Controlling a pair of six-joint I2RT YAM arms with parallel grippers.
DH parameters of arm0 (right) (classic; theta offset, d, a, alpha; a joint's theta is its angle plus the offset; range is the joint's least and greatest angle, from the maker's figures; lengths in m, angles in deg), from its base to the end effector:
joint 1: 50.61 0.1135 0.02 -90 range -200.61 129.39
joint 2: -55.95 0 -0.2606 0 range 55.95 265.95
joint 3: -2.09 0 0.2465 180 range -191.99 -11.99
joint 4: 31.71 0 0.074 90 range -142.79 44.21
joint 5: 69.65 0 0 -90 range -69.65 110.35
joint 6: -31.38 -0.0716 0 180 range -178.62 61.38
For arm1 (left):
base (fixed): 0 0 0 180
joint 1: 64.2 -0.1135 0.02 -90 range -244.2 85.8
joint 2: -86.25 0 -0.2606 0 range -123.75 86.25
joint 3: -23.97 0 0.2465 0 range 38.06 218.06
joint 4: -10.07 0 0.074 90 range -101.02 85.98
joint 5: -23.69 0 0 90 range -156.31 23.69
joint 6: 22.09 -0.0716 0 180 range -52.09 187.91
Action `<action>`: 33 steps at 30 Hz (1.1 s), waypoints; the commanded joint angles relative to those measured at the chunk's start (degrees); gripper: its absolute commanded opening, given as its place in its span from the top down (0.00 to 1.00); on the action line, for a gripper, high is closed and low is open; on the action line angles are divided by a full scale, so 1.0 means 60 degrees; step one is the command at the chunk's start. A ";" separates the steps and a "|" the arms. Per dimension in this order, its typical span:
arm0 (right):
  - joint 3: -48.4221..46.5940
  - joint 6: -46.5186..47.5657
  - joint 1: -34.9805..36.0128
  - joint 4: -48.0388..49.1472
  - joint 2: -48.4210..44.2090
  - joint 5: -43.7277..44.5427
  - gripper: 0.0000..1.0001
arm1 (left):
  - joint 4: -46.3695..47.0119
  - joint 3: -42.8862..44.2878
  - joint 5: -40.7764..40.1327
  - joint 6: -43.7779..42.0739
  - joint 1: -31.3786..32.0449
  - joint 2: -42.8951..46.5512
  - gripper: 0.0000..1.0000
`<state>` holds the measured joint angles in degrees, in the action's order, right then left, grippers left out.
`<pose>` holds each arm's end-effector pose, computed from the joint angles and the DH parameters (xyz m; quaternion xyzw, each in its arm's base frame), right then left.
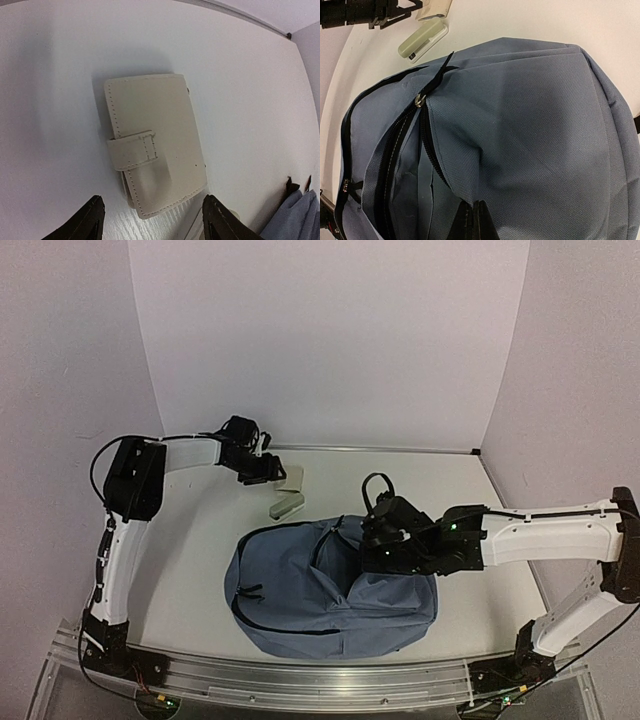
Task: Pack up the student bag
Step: Pick up the personal item from the center of the board.
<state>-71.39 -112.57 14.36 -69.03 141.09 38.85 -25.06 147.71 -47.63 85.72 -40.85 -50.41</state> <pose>0.1612 0.2916 0.2163 -0.0327 0.9256 0.2213 0.3054 0.4909 -0.2369 0.1318 0.1026 0.9175 -0.2660 0.2774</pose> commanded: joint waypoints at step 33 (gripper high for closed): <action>-0.0127 -0.0042 0.0086 0.0047 -0.0245 0.0127 1.00 | 0.1165 0.1986 0.1734 0.3787 -0.0580 -0.2223 0.76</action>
<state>-71.39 -112.71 14.47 -68.95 141.05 38.85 -16.70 156.37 -36.90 106.55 -44.01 -61.44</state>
